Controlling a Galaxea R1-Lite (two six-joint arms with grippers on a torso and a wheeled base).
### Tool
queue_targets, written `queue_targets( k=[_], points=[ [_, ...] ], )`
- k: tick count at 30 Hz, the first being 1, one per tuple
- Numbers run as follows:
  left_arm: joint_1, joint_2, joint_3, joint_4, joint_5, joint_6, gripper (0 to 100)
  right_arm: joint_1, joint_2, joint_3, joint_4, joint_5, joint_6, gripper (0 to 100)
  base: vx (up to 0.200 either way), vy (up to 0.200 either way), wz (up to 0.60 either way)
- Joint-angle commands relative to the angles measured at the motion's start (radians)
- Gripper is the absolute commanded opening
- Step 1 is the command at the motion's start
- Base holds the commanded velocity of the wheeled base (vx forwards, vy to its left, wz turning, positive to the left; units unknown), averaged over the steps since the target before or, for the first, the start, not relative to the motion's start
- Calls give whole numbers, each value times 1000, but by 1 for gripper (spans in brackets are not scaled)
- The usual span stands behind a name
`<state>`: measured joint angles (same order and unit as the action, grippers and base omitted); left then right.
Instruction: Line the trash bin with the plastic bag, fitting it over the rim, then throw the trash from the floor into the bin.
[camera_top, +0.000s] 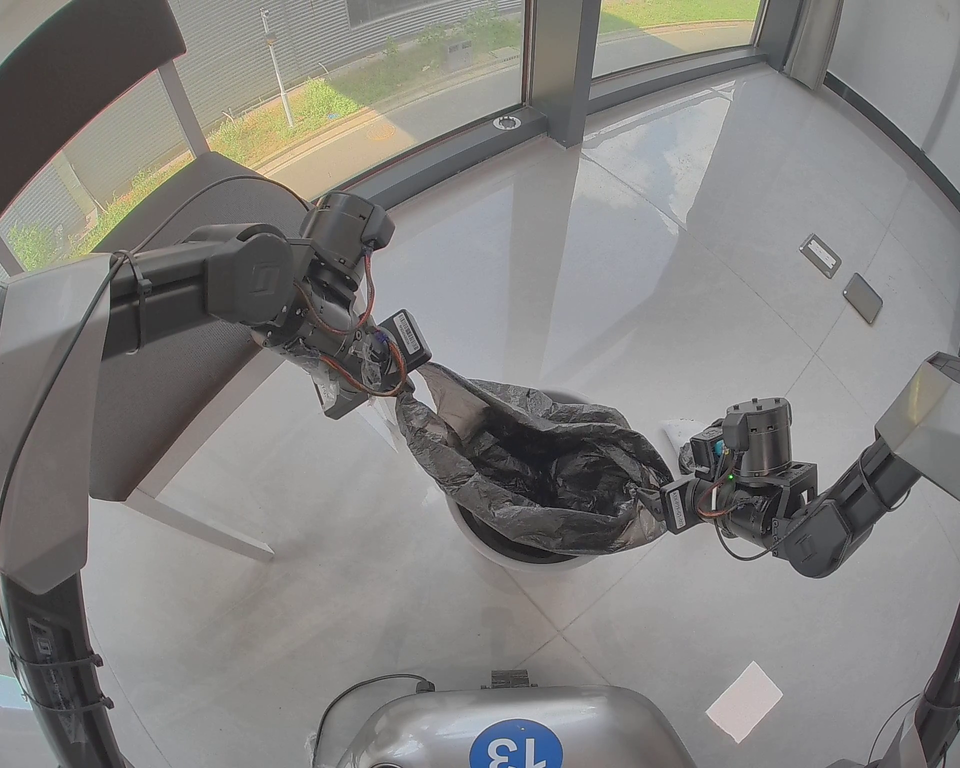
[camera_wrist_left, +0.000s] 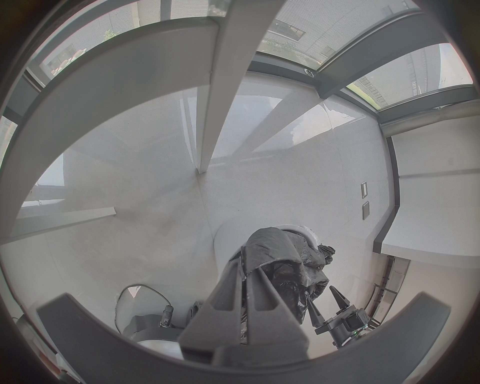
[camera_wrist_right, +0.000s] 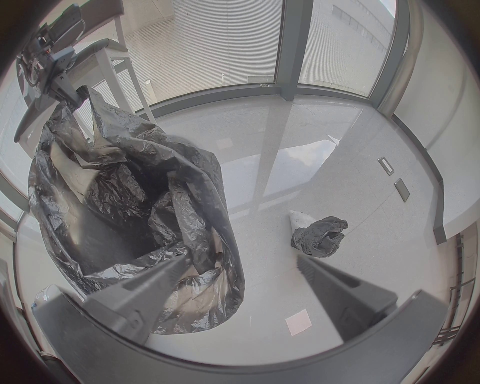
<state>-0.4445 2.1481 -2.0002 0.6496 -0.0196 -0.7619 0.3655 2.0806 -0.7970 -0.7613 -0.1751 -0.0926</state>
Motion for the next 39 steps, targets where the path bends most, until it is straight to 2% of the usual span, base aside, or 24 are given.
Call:
queue_targets(
  k=[1,7,11,16,29,33,39],
  points=[
    [-13,-14,0,-1,7,-2,0,4,-34,9,-3,0,-7,100,0,0,0],
    [-91,-56,0,13,24,-23,0,29,-67,30,-7,-1,-9,100,0,0,0],
    [-106,-53,12,-31,43,-22,0,53,-68,42,-10,-3,-6,100,0,0,0],
    [-103,-37,54,-65,50,-11,0,79,-86,68,-10,-4,-9,100,0,0,0],
    [-65,3,90,-110,56,23,0,78,-100,82,-18,-4,-10,100,0,0,0],
    [-48,3,136,-119,63,85,0,75,-100,81,-18,-4,-9,100,0,0,0],
    [-13,-8,163,-116,73,104,0,75,-97,79,-18,-4,-9,100,0,0,0]
  ],
)
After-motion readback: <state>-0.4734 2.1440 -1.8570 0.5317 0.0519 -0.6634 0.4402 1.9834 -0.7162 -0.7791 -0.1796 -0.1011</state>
